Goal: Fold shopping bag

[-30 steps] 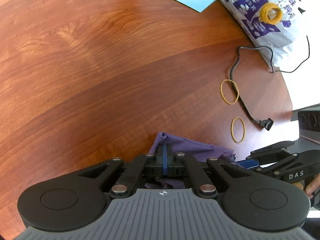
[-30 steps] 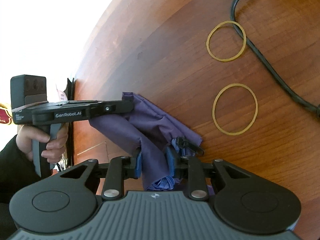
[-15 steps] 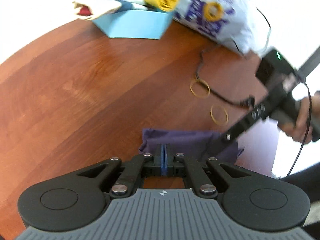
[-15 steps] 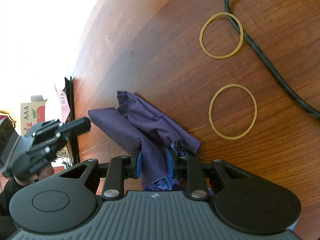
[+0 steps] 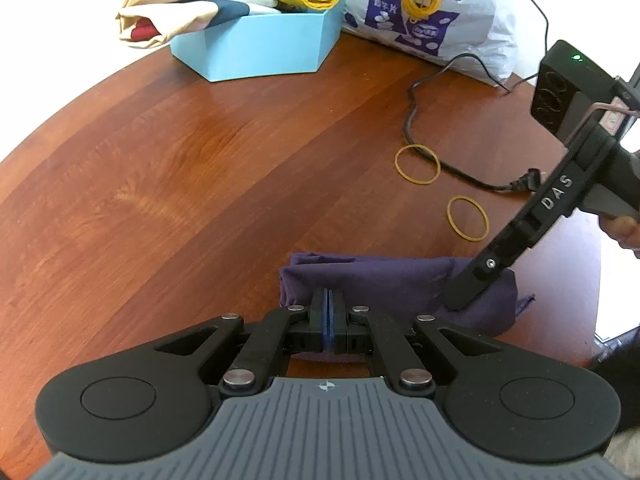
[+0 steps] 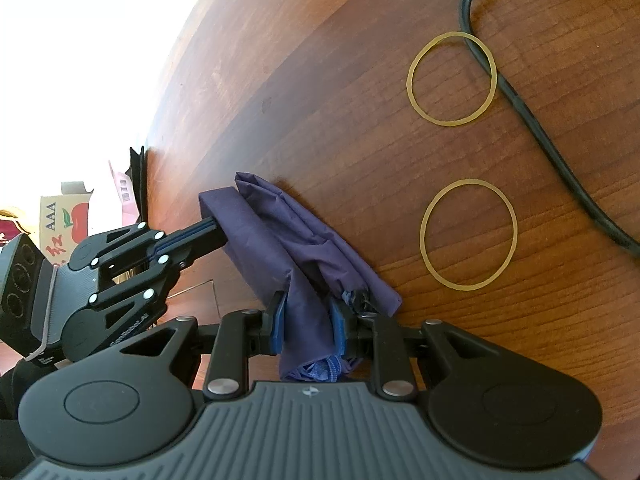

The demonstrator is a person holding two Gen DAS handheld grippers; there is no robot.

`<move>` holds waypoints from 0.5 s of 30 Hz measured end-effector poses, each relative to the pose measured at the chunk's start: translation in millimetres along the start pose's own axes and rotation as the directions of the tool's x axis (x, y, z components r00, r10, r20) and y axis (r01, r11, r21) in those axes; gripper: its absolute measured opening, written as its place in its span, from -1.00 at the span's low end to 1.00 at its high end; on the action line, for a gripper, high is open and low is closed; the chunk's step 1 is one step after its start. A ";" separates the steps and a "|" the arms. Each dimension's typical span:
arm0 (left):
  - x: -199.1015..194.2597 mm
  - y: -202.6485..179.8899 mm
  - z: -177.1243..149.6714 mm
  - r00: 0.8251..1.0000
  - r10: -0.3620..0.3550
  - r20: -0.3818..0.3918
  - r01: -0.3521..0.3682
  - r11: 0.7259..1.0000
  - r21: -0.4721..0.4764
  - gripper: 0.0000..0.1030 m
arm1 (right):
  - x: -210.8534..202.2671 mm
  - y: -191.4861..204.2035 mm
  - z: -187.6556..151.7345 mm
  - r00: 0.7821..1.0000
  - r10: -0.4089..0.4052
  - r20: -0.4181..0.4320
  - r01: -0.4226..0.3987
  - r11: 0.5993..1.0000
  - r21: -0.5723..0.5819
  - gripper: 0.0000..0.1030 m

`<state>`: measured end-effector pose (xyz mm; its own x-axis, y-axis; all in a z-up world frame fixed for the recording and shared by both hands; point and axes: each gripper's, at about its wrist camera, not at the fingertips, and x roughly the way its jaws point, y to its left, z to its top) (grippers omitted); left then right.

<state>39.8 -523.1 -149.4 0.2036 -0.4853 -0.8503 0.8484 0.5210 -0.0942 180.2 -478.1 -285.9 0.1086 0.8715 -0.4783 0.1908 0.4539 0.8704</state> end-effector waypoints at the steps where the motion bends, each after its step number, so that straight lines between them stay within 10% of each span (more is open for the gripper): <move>1: 3.3 -2.3 1.9 1.000 0.013 -0.013 -0.013 1.000 0.003 -0.96 | -0.5 -0.1 -0.1 1.000 -0.001 0.001 0.001 1.000 0.003 -0.54; 8: 11.8 -0.4 5.4 0.999 0.012 -0.039 -0.012 1.000 -0.021 -0.96 | 1.2 26.3 -3.3 0.994 -0.106 0.003 0.106 0.993 -0.055 -0.37; 15: 12.0 -1.7 5.2 0.999 0.017 -0.043 -0.018 1.000 -0.023 -0.96 | -1.6 83.9 -33.4 0.933 -0.334 0.134 0.359 0.891 -0.278 -0.25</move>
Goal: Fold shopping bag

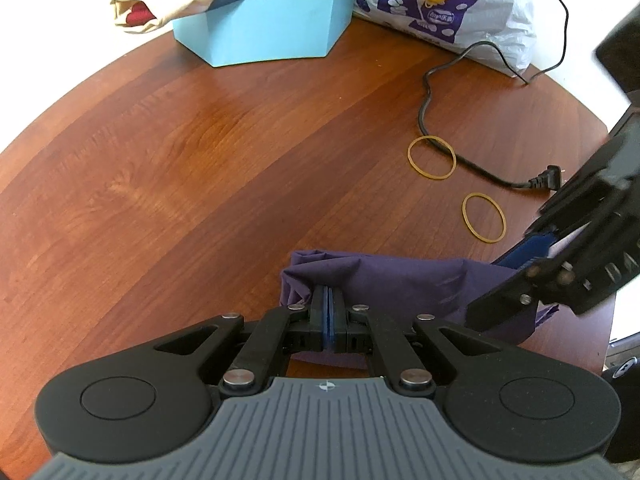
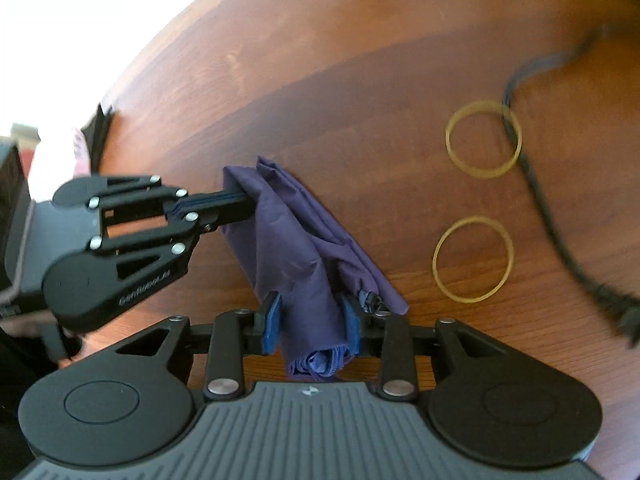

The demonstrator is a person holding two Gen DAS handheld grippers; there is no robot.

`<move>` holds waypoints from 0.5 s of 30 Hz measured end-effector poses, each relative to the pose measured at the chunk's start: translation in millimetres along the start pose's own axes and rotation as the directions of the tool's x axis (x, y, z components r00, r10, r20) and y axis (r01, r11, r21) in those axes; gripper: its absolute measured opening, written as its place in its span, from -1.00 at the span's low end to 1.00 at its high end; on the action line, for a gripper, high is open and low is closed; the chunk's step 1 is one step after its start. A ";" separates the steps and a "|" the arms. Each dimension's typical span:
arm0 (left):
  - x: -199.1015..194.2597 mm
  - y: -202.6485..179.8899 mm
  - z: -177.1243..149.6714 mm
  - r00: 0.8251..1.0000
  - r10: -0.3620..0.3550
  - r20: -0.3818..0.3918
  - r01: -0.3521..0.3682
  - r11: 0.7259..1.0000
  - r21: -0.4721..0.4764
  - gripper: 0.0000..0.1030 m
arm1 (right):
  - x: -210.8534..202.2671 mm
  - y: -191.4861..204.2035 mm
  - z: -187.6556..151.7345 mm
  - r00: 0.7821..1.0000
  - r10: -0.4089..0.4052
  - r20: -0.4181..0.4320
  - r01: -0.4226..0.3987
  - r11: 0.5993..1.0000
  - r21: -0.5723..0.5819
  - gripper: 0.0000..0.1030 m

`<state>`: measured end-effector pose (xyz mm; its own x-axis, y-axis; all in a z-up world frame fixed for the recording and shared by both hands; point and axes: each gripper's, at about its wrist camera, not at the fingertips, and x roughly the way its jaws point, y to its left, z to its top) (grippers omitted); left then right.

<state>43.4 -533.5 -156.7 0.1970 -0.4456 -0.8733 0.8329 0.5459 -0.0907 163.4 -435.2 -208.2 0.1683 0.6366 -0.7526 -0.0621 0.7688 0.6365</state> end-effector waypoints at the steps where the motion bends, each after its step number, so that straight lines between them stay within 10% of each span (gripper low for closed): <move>1: 0.1 -0.2 0.3 1.000 0.001 -0.001 -0.001 1.000 -0.001 -0.96 | -4.8 9.2 -4.0 0.999 -0.043 0.023 0.044 0.998 -0.043 -0.25; 15: 3.0 12.5 6.2 0.998 -0.049 -0.030 0.045 0.994 -0.104 -0.96 | -21.7 48.3 -22.8 0.972 -0.206 0.115 0.227 0.950 -0.216 -0.64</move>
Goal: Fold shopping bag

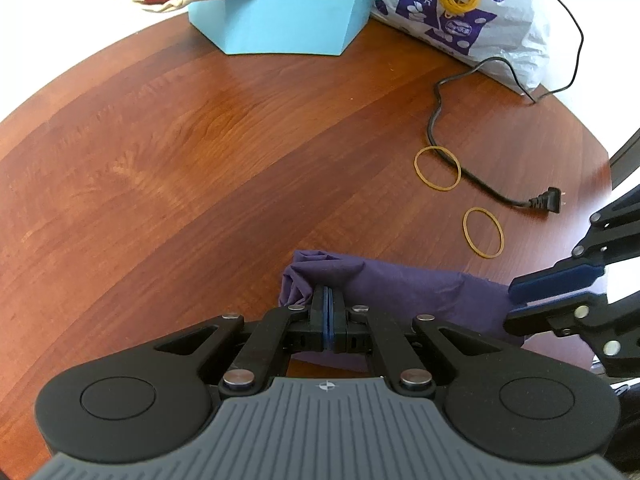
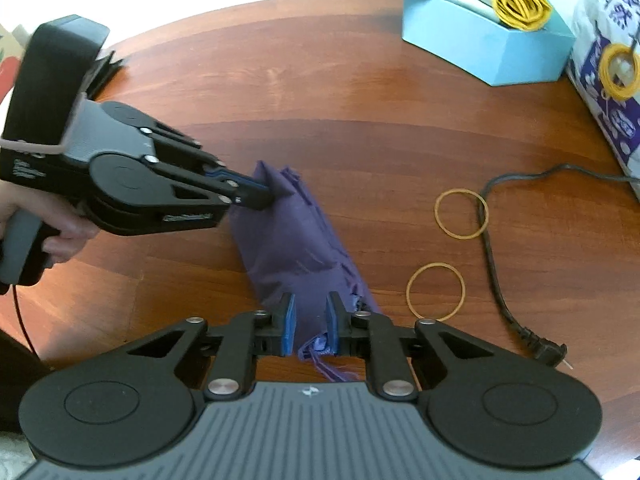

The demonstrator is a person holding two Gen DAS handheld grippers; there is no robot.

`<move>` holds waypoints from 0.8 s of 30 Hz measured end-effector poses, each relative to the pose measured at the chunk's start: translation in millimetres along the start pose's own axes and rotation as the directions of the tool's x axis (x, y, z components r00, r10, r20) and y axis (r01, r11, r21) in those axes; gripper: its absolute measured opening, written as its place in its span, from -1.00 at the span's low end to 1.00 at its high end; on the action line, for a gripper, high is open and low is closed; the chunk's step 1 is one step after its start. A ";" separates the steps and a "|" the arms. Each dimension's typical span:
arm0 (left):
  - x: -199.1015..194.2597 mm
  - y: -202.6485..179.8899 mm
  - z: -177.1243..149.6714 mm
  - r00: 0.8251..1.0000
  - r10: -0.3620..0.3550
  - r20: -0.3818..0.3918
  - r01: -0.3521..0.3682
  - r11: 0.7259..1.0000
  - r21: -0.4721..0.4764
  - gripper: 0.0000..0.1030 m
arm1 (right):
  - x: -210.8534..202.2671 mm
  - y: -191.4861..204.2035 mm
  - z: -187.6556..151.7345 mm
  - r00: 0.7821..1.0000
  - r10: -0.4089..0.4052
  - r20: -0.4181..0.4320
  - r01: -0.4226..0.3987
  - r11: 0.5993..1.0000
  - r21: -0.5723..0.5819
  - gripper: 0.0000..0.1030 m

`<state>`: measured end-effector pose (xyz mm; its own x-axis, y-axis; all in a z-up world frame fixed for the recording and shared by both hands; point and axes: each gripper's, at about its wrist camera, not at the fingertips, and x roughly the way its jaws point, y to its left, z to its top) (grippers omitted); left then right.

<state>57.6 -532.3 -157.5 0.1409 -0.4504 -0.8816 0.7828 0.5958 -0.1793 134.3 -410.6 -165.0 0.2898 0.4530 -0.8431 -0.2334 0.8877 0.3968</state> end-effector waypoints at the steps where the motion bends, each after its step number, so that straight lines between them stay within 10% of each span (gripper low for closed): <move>1: 0.7 1.4 2.2 1.000 -0.008 -0.011 0.008 1.000 -0.008 -0.96 | 2.8 1.1 0.5 1.000 -0.005 -0.009 0.005 1.000 -0.003 -0.64; 18: 8.9 29.3 11.1 0.990 -0.132 -0.044 0.123 0.978 -0.168 -0.96 | 18.3 -2.8 -6.6 0.998 0.007 -0.057 -0.011 0.997 -0.074 -0.65; 24: -9.5 17.3 11.6 0.997 -0.077 0.010 0.078 0.989 -0.124 -0.90 | 17.5 -4.0 -8.6 0.999 0.015 -0.050 -0.019 0.998 -0.063 -0.65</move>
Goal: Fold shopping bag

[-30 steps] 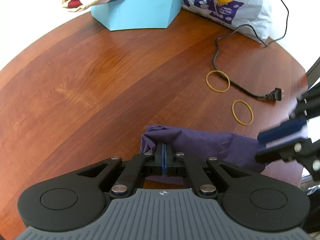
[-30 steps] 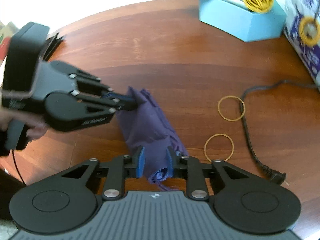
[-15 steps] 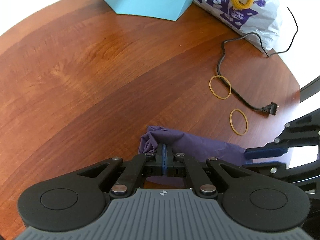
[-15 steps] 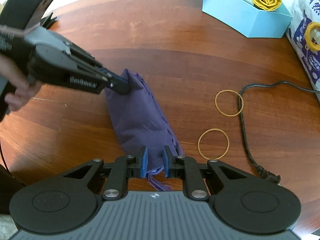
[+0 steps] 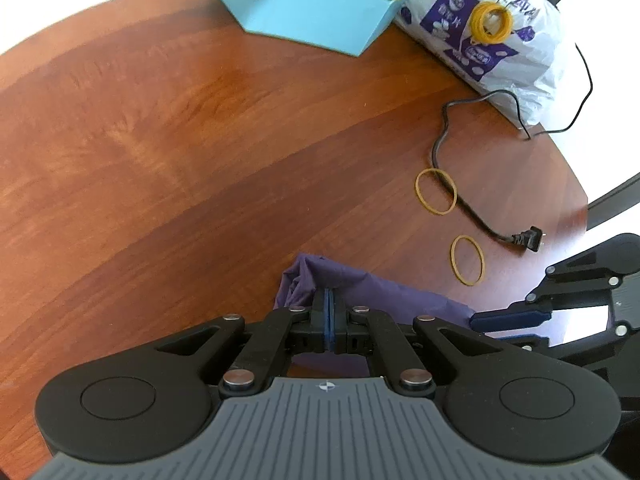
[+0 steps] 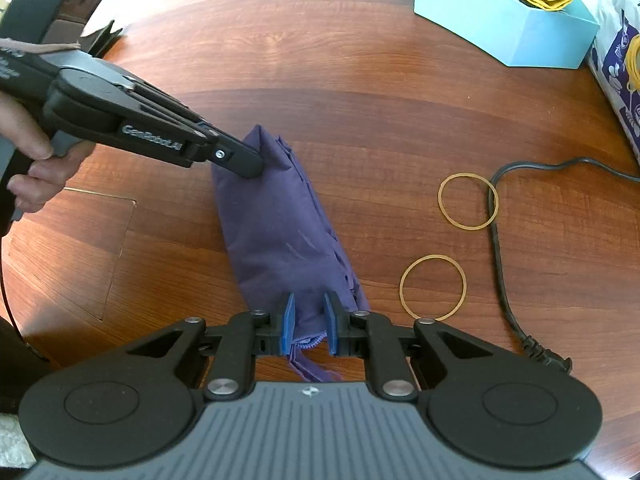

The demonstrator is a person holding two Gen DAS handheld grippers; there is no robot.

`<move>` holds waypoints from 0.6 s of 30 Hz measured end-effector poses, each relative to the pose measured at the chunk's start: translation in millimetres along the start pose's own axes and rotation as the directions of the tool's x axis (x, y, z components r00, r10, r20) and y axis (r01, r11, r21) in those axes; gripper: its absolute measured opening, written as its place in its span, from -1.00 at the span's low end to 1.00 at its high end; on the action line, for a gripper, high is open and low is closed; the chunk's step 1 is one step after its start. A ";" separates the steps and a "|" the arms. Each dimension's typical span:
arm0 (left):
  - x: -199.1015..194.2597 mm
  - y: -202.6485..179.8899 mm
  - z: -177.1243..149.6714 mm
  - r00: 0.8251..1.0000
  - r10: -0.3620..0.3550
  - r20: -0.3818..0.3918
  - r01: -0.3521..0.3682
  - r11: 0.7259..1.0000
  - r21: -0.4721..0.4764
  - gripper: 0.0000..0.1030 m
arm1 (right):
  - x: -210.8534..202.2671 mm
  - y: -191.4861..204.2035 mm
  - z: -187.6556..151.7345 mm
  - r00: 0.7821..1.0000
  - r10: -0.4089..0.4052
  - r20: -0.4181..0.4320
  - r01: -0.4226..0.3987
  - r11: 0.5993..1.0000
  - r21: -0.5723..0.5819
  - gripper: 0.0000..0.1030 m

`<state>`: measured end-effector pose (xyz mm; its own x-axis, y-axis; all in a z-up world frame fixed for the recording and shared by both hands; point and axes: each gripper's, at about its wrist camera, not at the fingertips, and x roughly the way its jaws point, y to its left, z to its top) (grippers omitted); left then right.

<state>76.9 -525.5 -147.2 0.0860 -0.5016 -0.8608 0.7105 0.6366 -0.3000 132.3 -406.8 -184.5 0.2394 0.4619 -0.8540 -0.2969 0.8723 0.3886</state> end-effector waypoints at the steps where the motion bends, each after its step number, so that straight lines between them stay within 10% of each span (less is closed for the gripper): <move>1: -1.9 -3.0 1.1 1.000 0.017 0.009 -0.017 1.000 0.011 -0.90 | -0.1 -0.2 -0.9 1.000 0.002 0.004 -0.002 1.000 0.003 -0.64; 18: 23.2 4.7 14.5 0.996 -0.003 -0.087 0.002 1.000 -0.018 -0.95 | 0.8 -4.2 -0.6 0.999 0.032 0.015 -0.032 0.999 0.007 -0.61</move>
<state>92.3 -542.6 -162.6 0.0224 -0.4505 -0.8925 0.6982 0.6460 -0.3085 133.2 -410.2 -187.0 0.2439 0.4916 -0.8360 -0.2982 0.8583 0.4177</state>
